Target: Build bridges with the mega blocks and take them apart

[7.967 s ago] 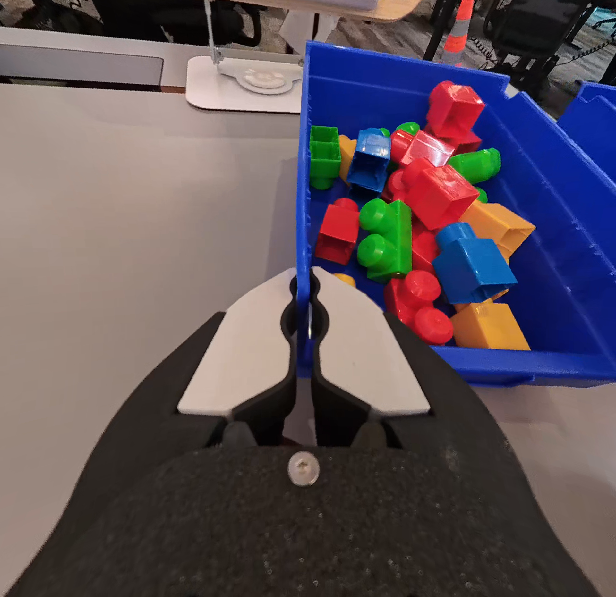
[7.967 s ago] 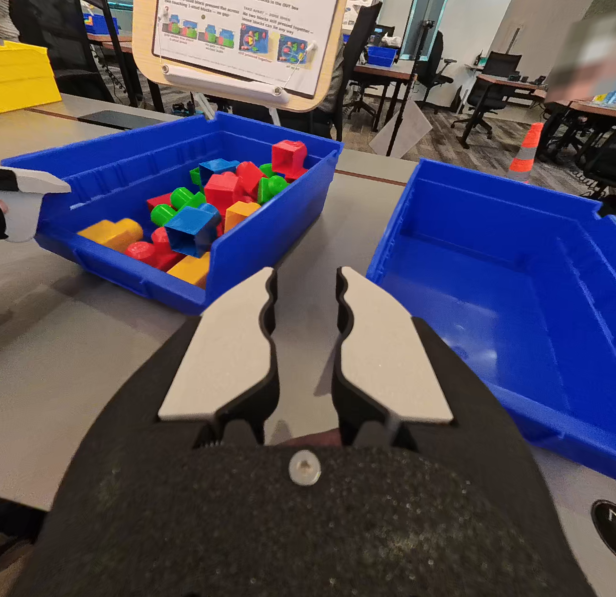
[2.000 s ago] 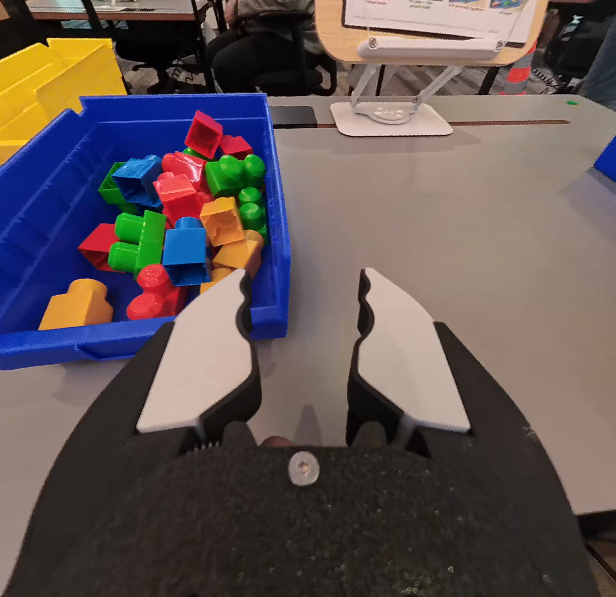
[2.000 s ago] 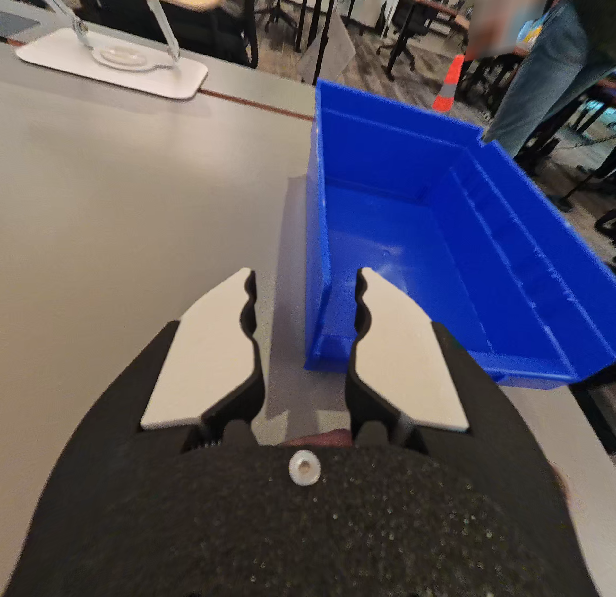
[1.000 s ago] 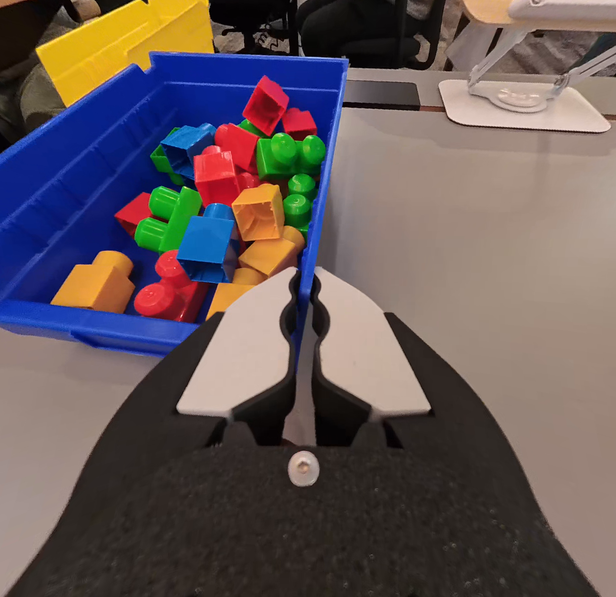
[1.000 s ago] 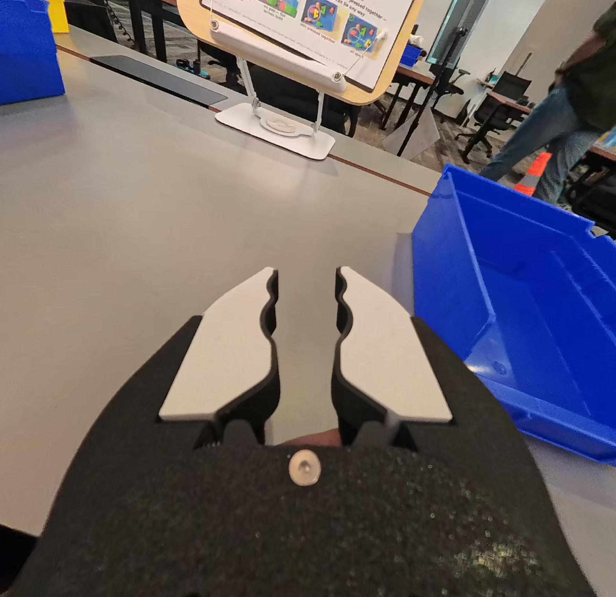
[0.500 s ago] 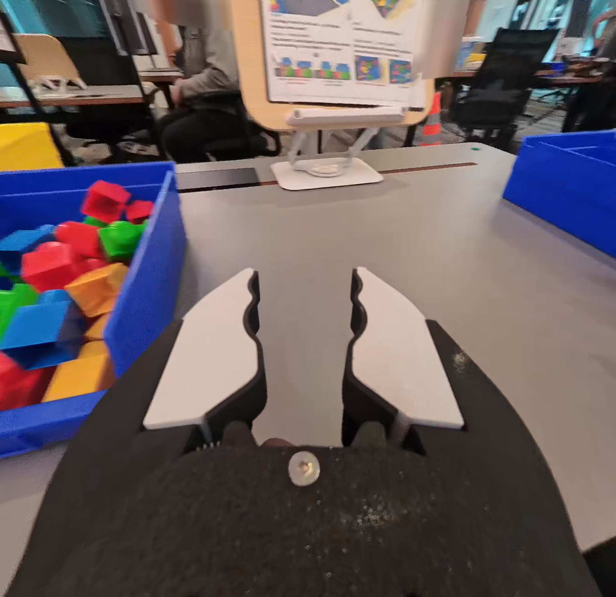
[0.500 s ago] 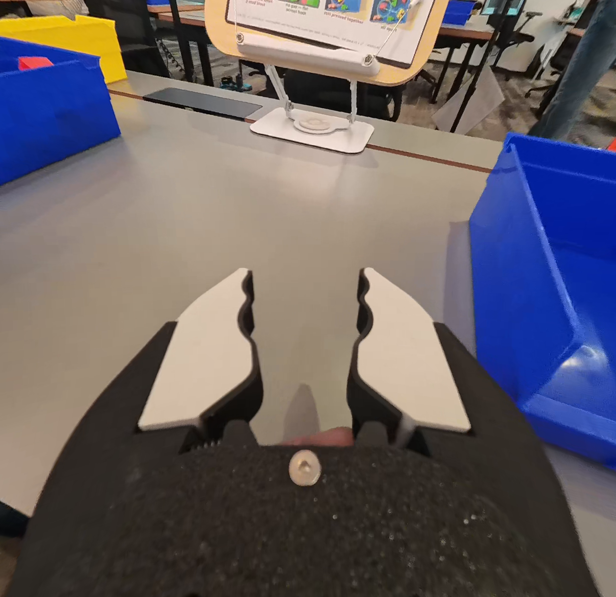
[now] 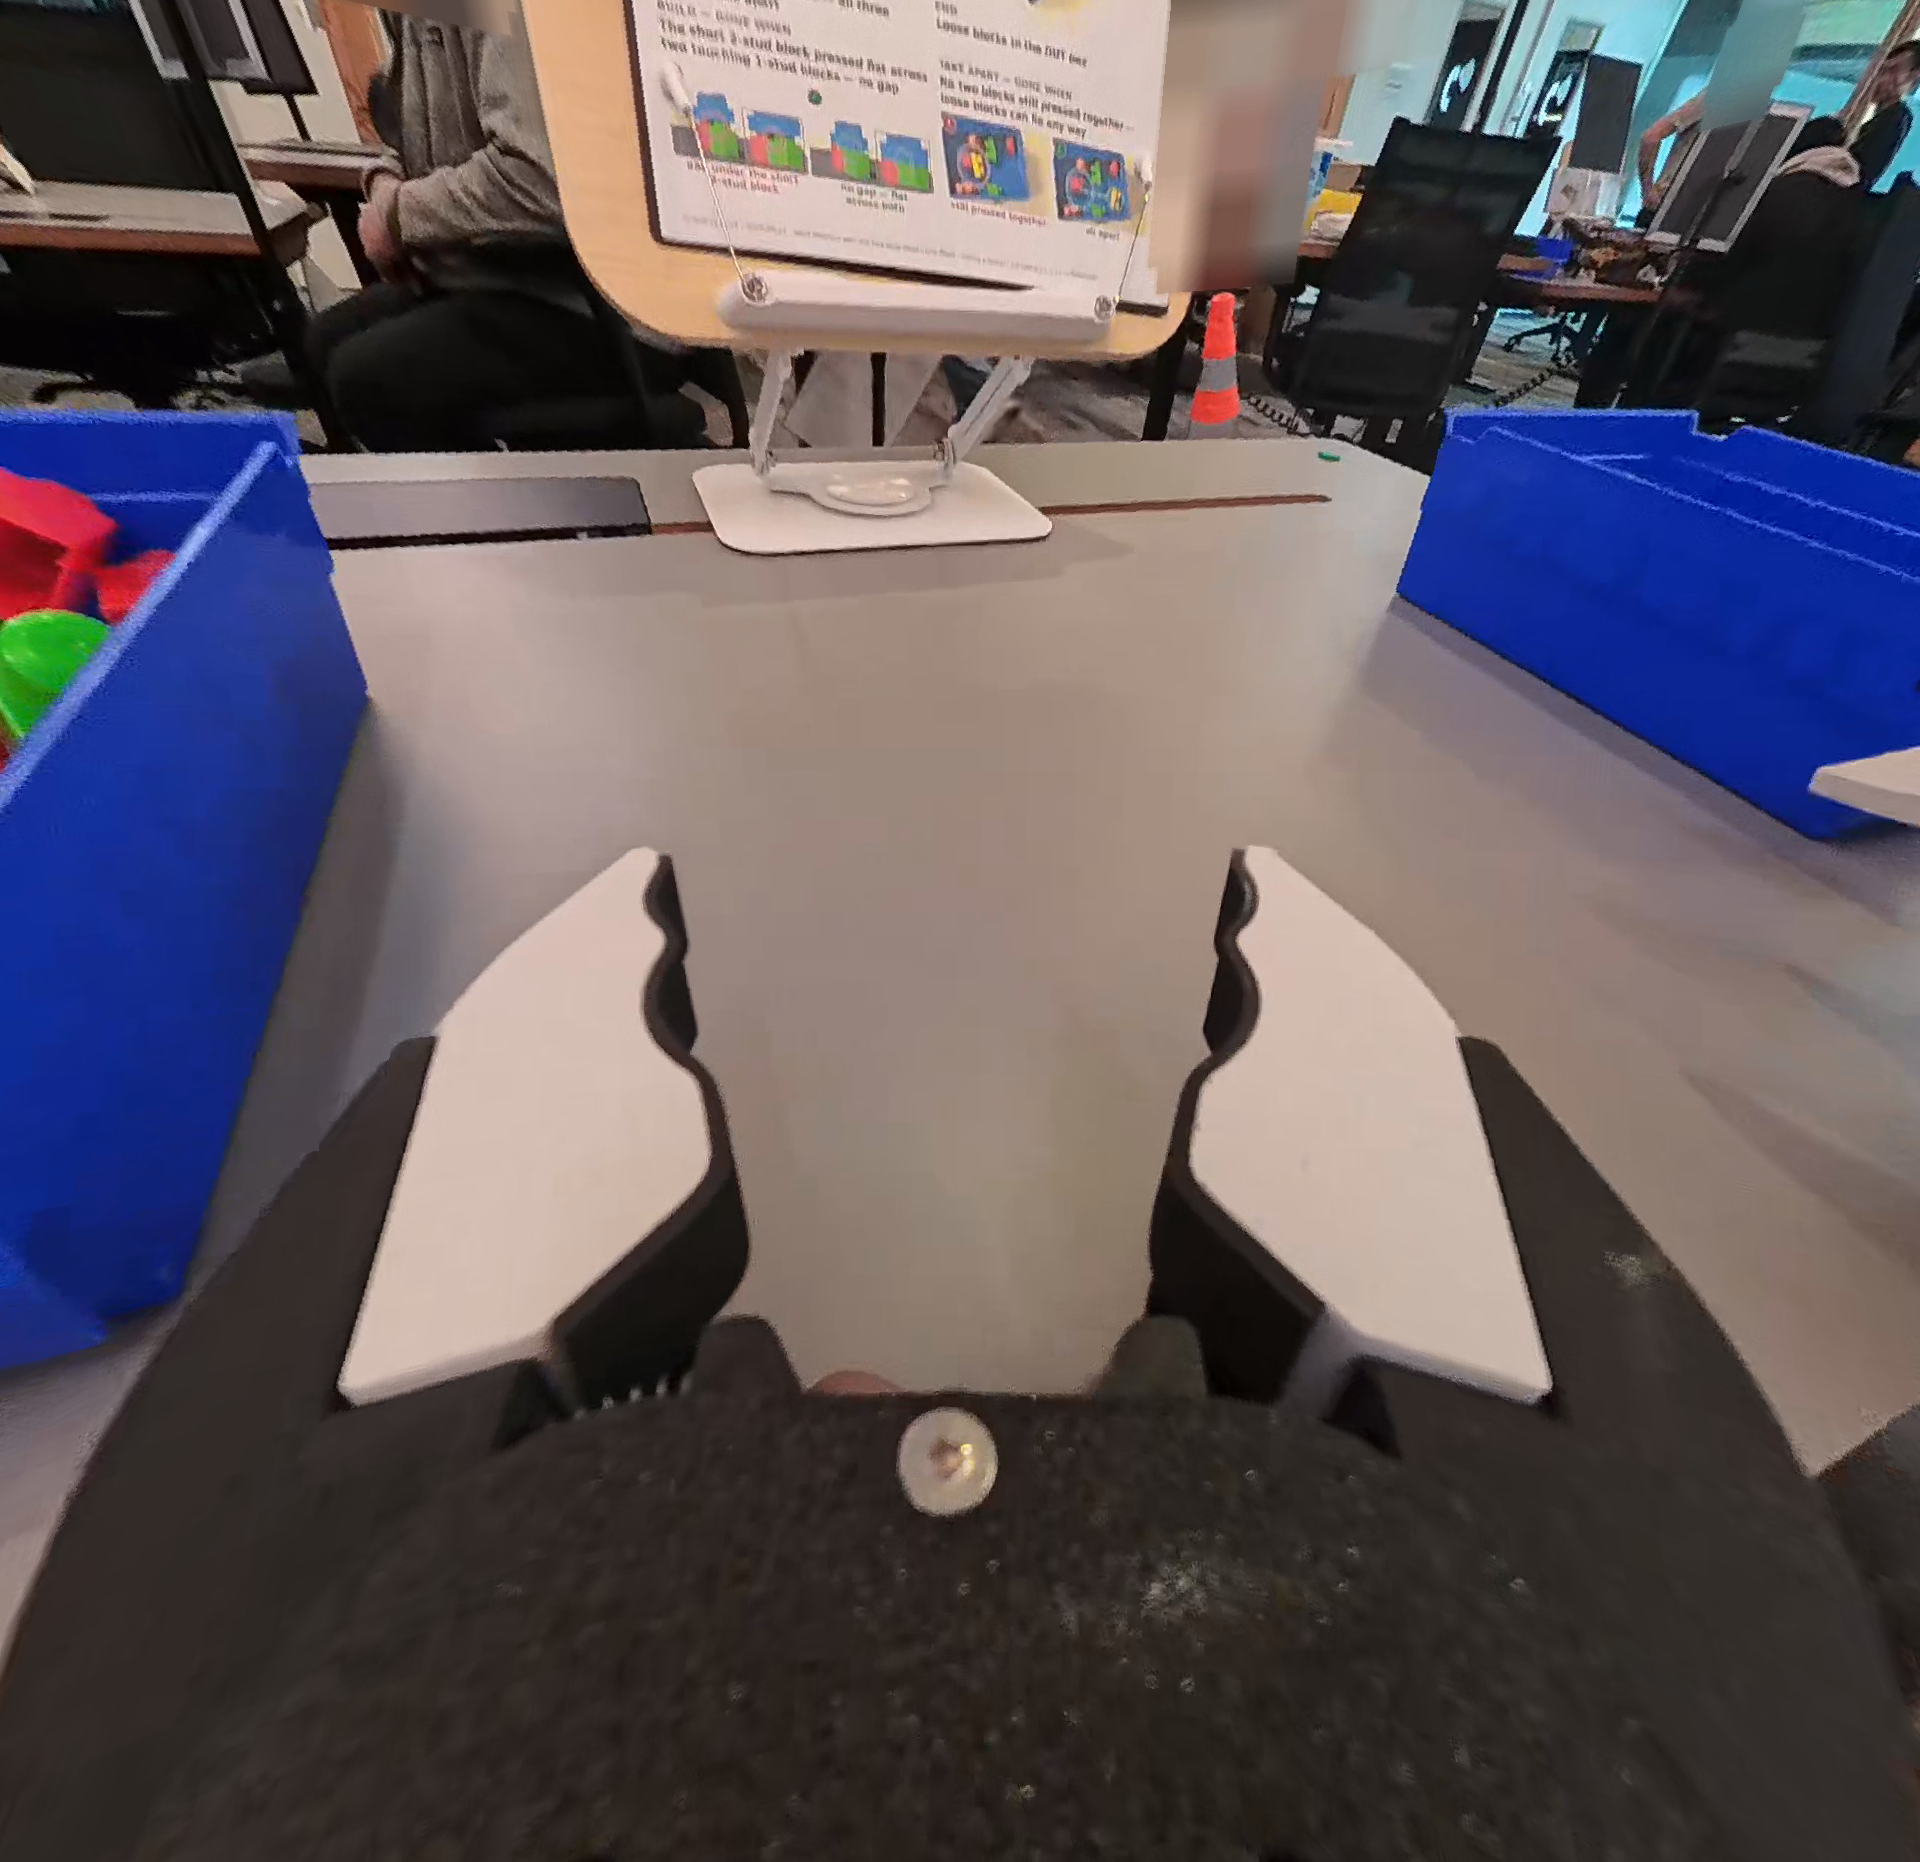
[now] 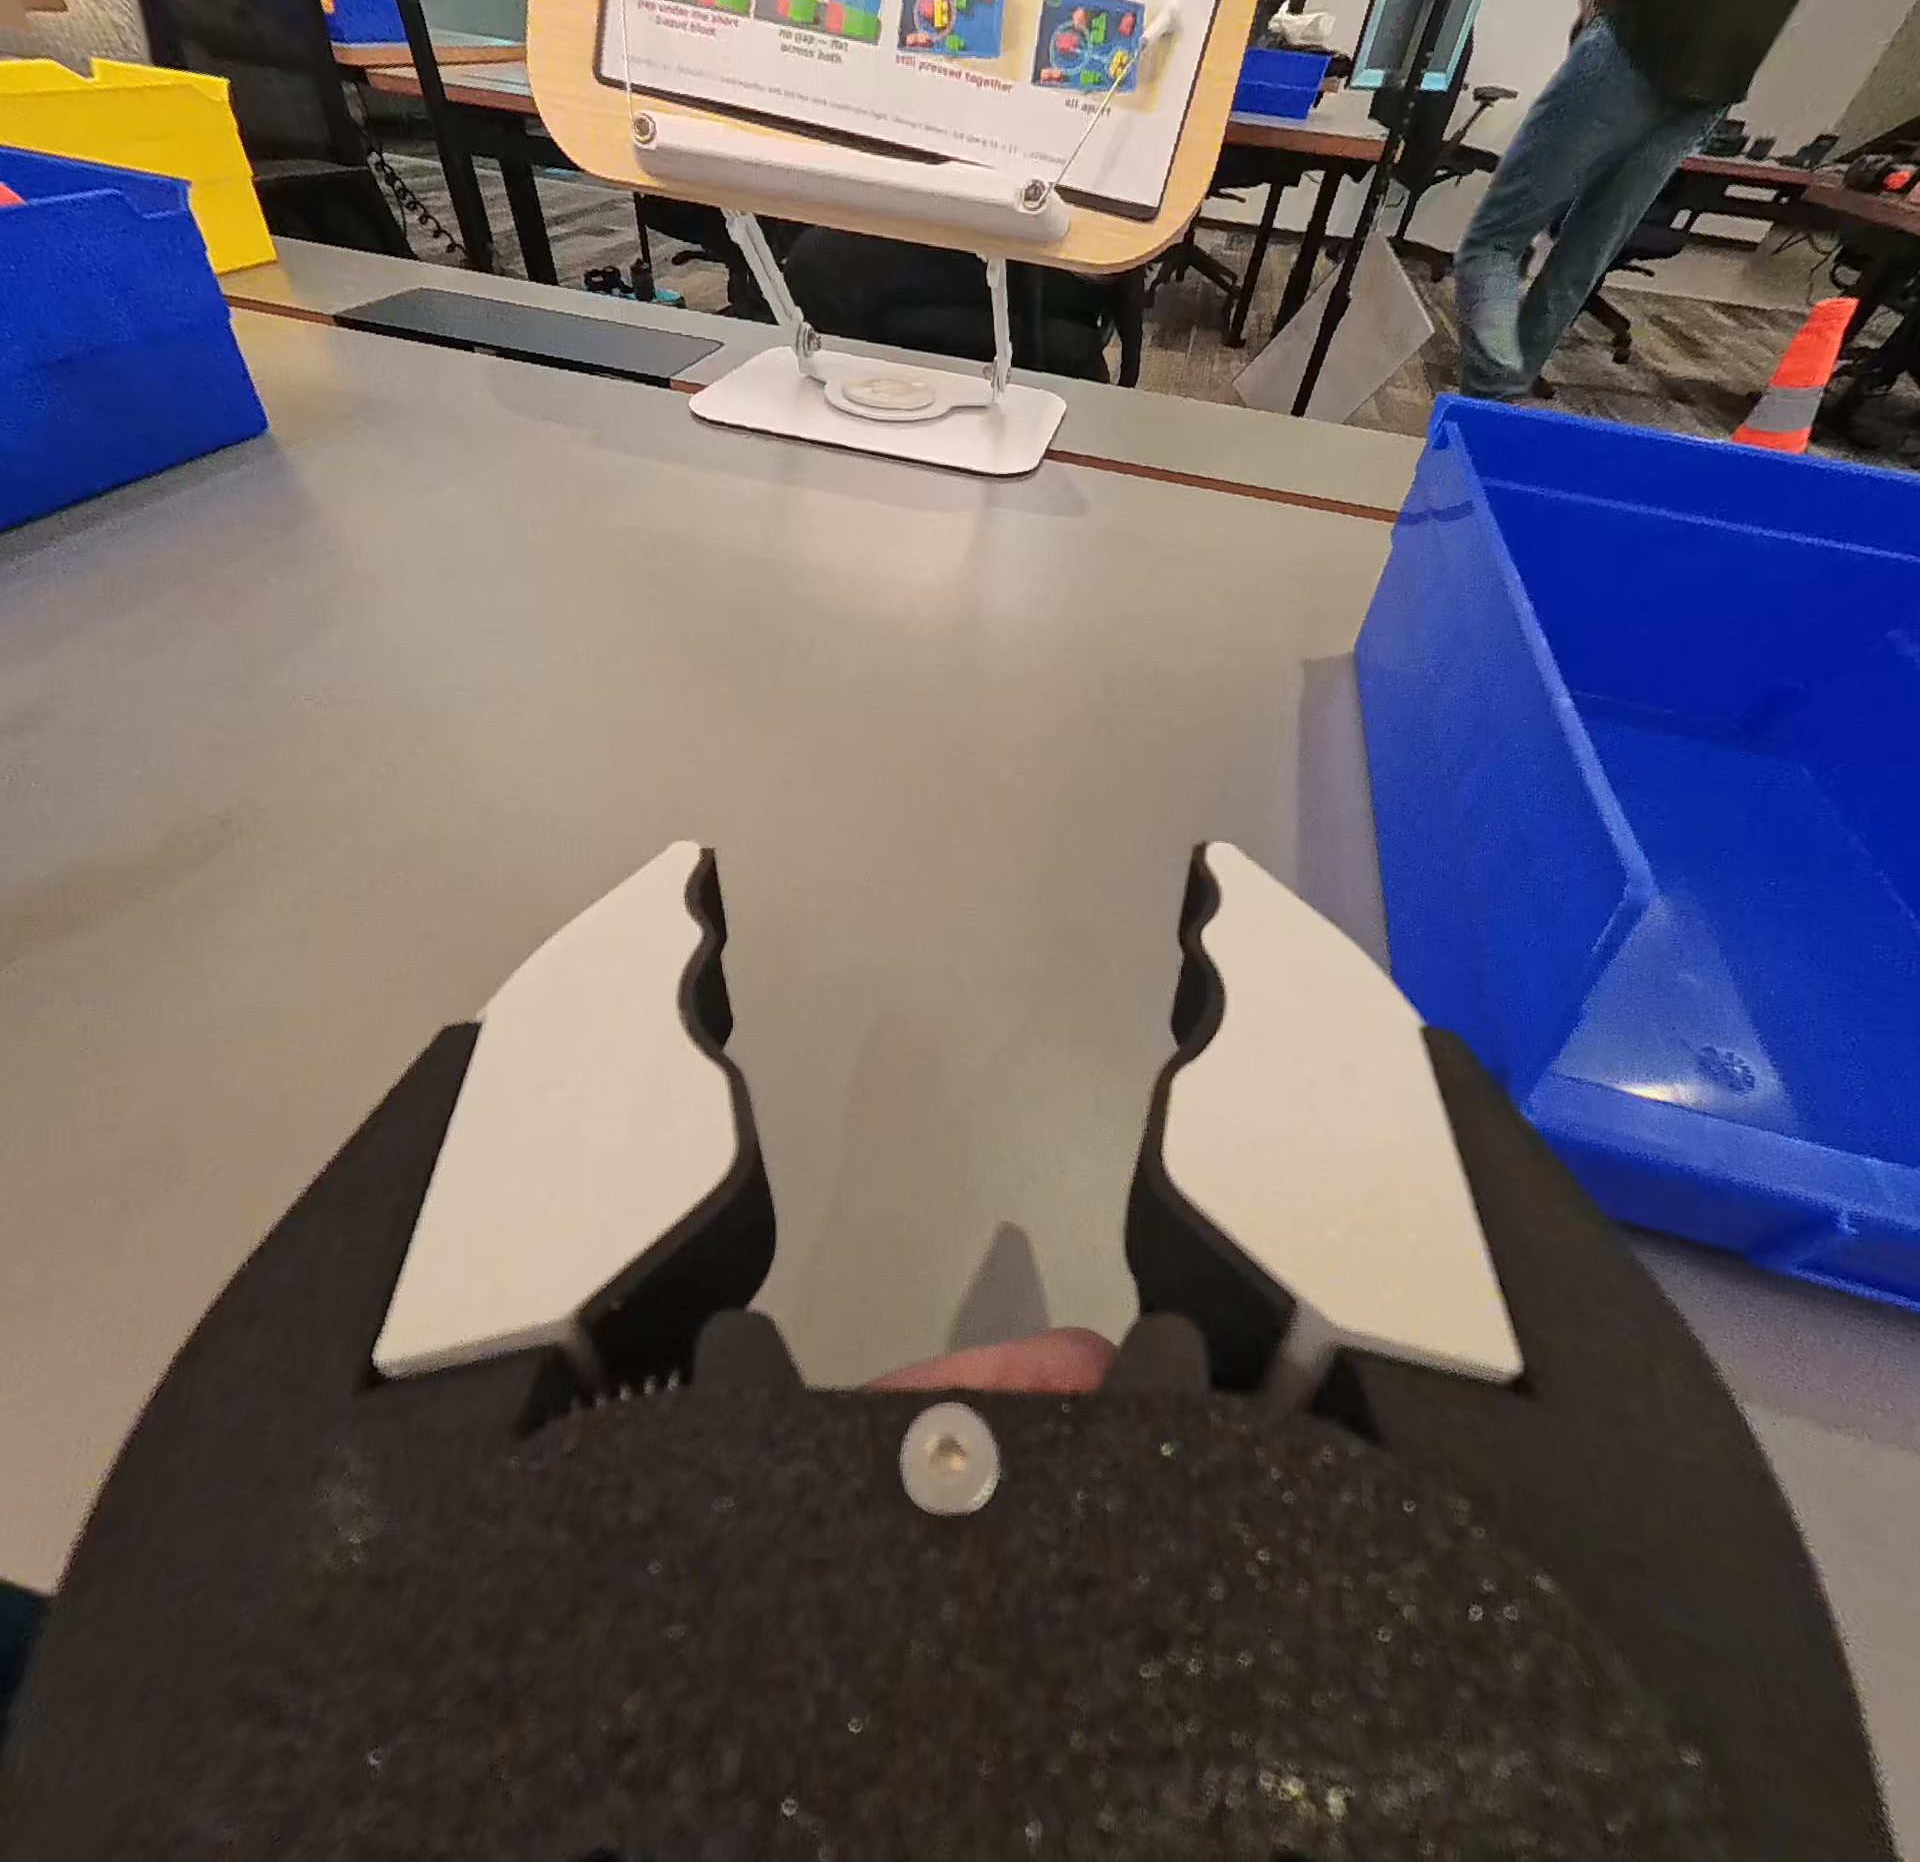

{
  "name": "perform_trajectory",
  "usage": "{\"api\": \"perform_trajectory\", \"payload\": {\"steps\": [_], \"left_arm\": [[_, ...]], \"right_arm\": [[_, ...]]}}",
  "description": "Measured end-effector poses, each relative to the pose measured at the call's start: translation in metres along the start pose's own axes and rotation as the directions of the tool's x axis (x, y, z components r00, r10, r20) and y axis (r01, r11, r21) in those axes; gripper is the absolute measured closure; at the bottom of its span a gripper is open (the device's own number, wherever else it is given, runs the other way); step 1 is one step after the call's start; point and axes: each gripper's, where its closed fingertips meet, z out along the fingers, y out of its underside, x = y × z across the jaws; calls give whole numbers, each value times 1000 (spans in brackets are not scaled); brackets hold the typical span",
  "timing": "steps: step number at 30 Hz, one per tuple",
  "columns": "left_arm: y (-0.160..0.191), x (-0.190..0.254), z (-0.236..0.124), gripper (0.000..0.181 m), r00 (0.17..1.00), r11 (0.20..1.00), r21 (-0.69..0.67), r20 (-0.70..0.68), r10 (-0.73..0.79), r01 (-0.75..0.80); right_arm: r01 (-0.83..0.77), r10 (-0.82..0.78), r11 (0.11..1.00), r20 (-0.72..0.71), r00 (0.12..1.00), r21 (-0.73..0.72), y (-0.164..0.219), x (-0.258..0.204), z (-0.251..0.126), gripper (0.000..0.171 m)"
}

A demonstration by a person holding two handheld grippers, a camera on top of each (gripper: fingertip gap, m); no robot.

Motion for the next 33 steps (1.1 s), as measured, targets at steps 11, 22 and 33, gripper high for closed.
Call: {"api": "perform_trajectory", "payload": {"steps": [11,22,33], "left_arm": [[0,3,4,67,1000,999,-22,8,29,-29],[7,-5,0,67,1000,999,-44,24,-11,12],[-7,-10,-24,79,996,998,-16,64,-63,64]], "right_arm": [[30,-30,1000,-30,999,4,1,4,-12,84],[30,-30,1000,8,1000,7,-3,1,-2,85],[44,-45,999,35,998,26,-15,-10,2,87]]}}
